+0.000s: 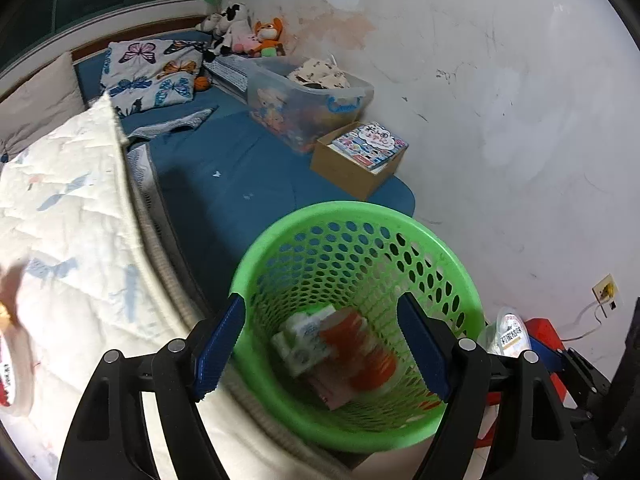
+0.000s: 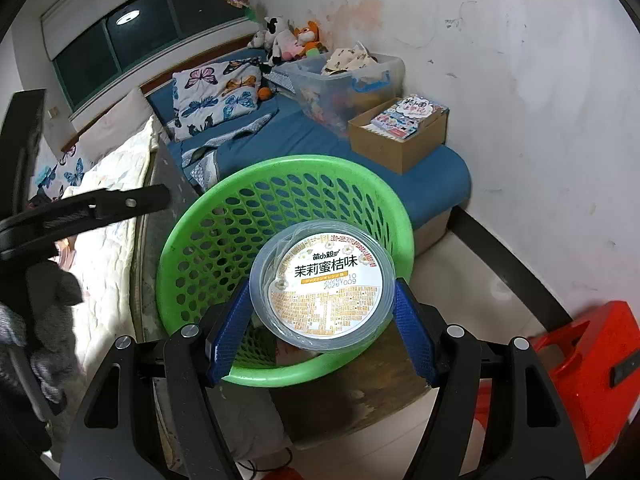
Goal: Collect trash
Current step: 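Carry both cups over the wastebasket and open the left gripper to drop the red cup, then open the right gripper over the basket while the left gripper returns over the bed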
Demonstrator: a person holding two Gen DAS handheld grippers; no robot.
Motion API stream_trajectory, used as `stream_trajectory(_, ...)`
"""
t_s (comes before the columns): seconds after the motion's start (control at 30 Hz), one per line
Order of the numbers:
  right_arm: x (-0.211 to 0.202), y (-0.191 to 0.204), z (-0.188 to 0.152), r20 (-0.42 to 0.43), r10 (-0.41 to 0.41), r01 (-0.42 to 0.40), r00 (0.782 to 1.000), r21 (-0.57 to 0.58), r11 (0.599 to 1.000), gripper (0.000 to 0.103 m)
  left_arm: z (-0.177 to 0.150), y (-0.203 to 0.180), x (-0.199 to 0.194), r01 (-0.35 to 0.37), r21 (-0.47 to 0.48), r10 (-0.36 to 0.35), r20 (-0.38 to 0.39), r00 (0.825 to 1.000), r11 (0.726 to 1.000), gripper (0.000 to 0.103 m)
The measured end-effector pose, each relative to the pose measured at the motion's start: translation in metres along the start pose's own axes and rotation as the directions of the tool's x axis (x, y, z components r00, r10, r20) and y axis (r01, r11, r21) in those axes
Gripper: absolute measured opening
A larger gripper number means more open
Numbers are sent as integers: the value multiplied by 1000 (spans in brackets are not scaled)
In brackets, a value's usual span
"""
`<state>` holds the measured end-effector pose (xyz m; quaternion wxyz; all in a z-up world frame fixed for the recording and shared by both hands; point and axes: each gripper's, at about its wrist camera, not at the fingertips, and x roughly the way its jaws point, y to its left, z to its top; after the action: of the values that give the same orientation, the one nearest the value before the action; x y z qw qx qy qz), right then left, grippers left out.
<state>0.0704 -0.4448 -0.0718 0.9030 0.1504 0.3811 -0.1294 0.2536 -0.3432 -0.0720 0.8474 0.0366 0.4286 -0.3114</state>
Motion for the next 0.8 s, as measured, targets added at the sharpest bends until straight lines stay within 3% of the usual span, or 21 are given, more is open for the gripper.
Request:
stream_trajectory(0.37, 18, 12, 5, -33, 31, -31, 999, -6, 999, 70, -17, 39, -55, -38, -60, 41, 56, 998, 997, 76)
stream_trajectory(0.8, 48, 61, 20, -59, 101, -104, 993, -47, 993, 70, -43, 88, -98, -69, -180, 85, 83, 993, 981, 76)
